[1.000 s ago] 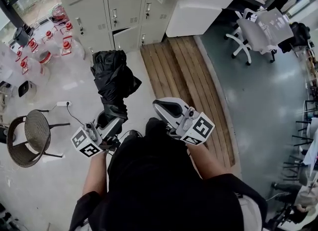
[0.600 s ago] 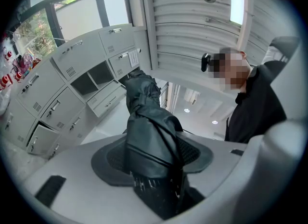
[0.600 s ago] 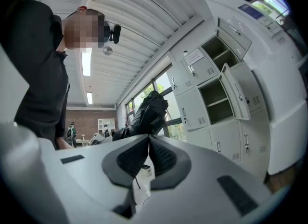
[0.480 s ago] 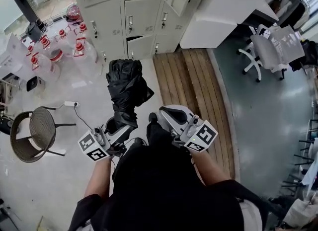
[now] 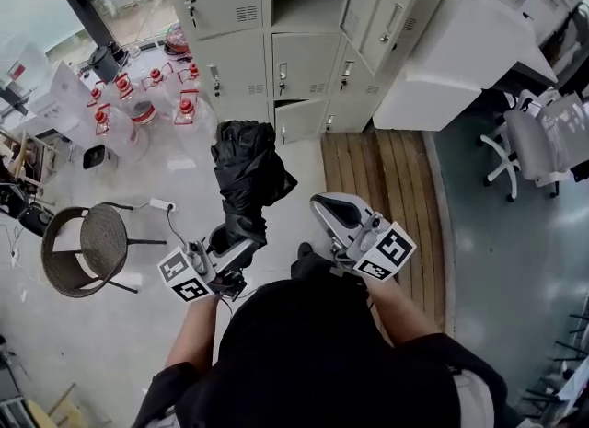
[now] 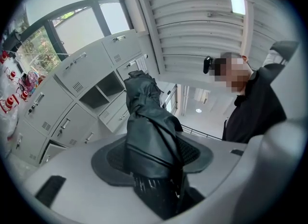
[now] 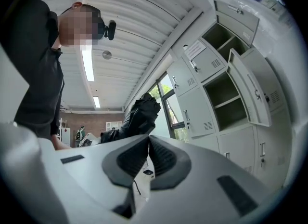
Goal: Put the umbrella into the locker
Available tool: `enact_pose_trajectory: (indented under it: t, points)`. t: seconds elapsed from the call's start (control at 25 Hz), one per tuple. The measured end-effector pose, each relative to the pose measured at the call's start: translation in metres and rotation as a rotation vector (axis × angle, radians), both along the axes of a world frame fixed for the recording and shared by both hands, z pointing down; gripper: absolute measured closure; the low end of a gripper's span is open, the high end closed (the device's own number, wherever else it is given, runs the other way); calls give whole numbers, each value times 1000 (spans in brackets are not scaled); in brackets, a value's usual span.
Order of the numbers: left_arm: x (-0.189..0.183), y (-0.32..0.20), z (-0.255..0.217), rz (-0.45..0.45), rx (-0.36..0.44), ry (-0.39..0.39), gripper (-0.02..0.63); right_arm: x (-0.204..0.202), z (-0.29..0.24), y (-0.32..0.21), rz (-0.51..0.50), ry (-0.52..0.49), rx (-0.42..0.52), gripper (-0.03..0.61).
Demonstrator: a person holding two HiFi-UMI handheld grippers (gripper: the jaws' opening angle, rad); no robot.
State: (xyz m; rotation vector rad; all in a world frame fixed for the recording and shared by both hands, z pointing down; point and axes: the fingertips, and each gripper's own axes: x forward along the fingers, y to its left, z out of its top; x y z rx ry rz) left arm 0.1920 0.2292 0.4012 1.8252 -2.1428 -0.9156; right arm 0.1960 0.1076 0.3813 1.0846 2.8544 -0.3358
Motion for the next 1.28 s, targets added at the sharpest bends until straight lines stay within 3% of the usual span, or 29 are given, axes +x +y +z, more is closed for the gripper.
enact_pose_trajectory:
  t: [0.32, 0.6, 0.92, 1.28]
  points:
    - [-9, -8, 3, -81, 54, -23, 361, -9, 10, -18, -57, -44, 6, 565]
    - [-73, -58, -27, -150, 21, 0, 362, -87, -14, -69, -139, -31, -10, 565]
    - [-91, -64, -11, -157, -8, 33, 362, -111, 9, -73, -141, 20, -53, 565]
    - [-162, -66, 13, -115, -35, 54, 360, -174, 21, -79, -71, 59, -36, 565]
